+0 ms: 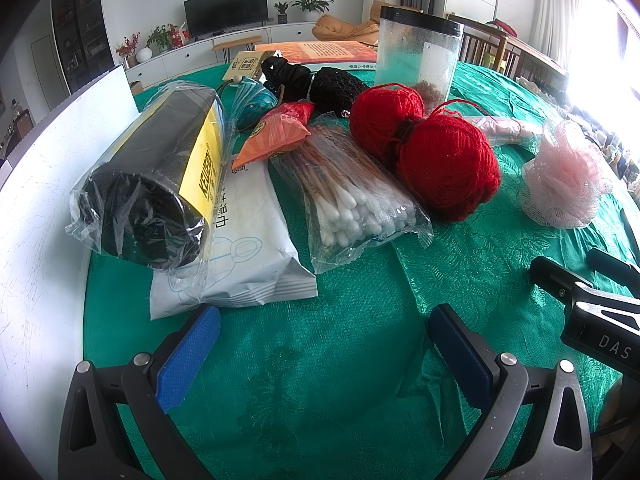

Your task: Organize soft objects

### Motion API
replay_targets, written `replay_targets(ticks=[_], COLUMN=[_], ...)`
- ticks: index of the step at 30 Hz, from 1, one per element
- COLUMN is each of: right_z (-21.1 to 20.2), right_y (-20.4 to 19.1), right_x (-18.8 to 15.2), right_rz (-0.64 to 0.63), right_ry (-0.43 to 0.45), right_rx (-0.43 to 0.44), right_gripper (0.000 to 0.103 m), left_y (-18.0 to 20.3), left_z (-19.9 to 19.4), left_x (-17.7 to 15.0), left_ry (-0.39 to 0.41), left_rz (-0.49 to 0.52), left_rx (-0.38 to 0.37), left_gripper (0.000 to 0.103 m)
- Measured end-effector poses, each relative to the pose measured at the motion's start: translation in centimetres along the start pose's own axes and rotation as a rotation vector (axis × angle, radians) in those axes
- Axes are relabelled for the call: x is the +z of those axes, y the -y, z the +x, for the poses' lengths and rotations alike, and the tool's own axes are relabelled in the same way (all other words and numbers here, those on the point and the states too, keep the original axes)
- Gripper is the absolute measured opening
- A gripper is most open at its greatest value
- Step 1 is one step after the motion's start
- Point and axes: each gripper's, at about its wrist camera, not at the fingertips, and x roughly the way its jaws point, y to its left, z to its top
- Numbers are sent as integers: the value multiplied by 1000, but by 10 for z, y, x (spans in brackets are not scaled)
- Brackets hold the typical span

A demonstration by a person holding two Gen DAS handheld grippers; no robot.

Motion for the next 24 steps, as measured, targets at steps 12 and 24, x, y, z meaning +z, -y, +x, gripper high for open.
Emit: replay_targets(ticks=[12, 24], right_z=[-5, -22], right_y=[19, 97], right_x=[6, 41], right_rz=[88, 307], right_ry=[16, 190], right_rx=[60, -182], right_gripper=[95, 95], left_y=[0, 0], left_z=[0, 0], left_x=[0, 0], left_ry=[0, 0], left_rz=[0, 0], left_rx=[0, 0], left_gripper=[103, 103])
